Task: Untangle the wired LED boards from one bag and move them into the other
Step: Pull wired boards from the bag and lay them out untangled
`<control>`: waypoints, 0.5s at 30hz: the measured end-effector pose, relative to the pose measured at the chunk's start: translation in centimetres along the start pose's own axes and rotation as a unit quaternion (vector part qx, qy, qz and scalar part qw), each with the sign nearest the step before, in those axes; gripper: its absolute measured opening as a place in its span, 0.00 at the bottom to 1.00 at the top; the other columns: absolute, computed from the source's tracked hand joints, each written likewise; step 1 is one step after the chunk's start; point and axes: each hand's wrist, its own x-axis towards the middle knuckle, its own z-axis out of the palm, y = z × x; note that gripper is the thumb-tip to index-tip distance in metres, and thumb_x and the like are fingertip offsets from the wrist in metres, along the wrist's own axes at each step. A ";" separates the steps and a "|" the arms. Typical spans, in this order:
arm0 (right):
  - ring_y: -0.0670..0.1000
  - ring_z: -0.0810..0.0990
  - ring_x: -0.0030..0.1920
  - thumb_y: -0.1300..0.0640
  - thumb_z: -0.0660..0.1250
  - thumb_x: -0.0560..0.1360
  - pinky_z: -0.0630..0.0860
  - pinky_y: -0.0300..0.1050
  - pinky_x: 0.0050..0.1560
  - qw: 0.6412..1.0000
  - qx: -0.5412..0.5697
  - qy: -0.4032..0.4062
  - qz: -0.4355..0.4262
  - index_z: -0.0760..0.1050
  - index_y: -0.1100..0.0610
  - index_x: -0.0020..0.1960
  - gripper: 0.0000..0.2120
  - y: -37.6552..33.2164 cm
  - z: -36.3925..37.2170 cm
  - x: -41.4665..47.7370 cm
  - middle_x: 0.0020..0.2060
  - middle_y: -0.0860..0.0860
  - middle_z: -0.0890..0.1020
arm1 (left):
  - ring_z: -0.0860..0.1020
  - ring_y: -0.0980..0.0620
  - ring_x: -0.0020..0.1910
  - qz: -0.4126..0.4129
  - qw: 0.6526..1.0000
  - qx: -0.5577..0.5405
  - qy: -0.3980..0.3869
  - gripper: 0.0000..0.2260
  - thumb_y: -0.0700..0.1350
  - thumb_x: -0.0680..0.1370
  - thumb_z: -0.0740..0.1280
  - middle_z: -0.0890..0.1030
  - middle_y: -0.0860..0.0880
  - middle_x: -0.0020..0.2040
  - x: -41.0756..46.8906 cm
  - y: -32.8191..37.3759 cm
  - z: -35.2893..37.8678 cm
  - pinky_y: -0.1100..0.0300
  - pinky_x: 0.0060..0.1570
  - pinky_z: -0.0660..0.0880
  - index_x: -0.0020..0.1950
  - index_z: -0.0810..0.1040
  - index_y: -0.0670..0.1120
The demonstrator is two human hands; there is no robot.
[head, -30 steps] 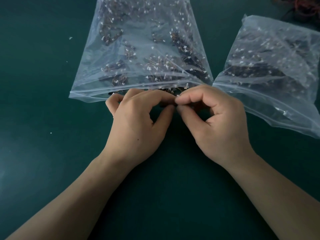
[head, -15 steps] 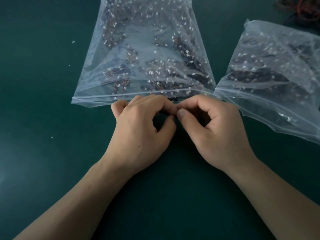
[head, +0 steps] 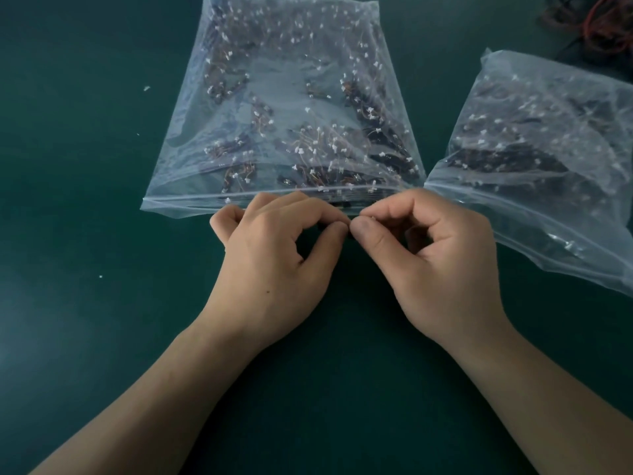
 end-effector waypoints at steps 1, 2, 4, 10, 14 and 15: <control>0.44 0.83 0.39 0.58 0.76 0.78 0.72 0.29 0.39 1.000 0.006 -0.009 0.001 0.85 0.53 0.46 0.02 0.0 0.0 0.0 0.37 0.40 0.84 | 0.77 0.60 0.57 0.000 1.000 0.000 -0.004 0.07 0.54 0.81 0.65 0.81 0.64 0.46 0.0 0.0 0.0 0.52 0.58 0.59 0.46 0.82 0.61; 0.45 0.84 0.39 0.58 0.75 0.78 0.72 0.30 0.39 1.000 0.012 -0.017 0.001 0.85 0.53 0.46 0.02 0.0 0.0 0.0 0.37 0.40 0.85 | 0.77 0.60 0.57 -0.001 1.000 0.000 -0.011 0.07 0.53 0.80 0.65 0.81 0.64 0.45 0.0 0.1 -0.1 0.51 0.59 0.59 0.45 0.81 0.61; 0.46 0.85 0.40 0.58 0.75 0.78 0.74 0.31 0.39 1.000 0.015 -0.022 0.002 0.85 0.53 0.47 0.02 0.0 0.0 -0.1 0.38 0.41 0.85 | 0.76 0.59 0.57 0.004 0.999 0.001 -0.036 0.05 0.51 0.78 0.65 0.81 0.64 0.46 0.0 0.1 -0.3 0.50 0.60 0.59 0.46 0.80 0.60; 0.43 0.86 0.41 0.56 0.77 0.77 0.76 0.30 0.41 1.000 0.005 -0.024 -0.004 0.85 0.52 0.48 0.01 0.1 0.0 0.0 0.39 0.40 0.86 | 0.74 0.56 0.55 0.035 0.996 0.007 -0.084 0.05 0.50 0.76 0.62 0.78 0.62 0.43 -0.2 0.3 -0.7 0.49 0.60 0.58 0.47 0.77 0.59; 0.41 0.86 0.42 0.56 0.77 0.76 0.76 0.29 0.42 1.000 0.012 -0.023 -0.008 0.85 0.51 0.48 0.02 0.1 -0.1 -0.1 0.39 0.39 0.86 | 0.74 0.57 0.55 0.032 0.996 0.004 -0.080 0.06 0.51 0.79 0.62 0.78 0.62 0.44 -0.2 0.3 -0.7 0.50 0.59 0.57 0.46 0.78 0.59; 0.41 0.86 0.42 0.56 0.77 0.76 0.76 0.29 0.42 1.000 0.009 -0.022 -0.010 0.85 0.51 0.48 0.02 0.0 0.0 -0.1 0.39 0.38 0.86 | 0.74 0.57 0.55 0.032 0.996 0.005 -0.081 0.06 0.51 0.79 0.62 0.78 0.62 0.45 -0.2 0.3 -0.6 0.50 0.59 0.58 0.46 0.79 0.59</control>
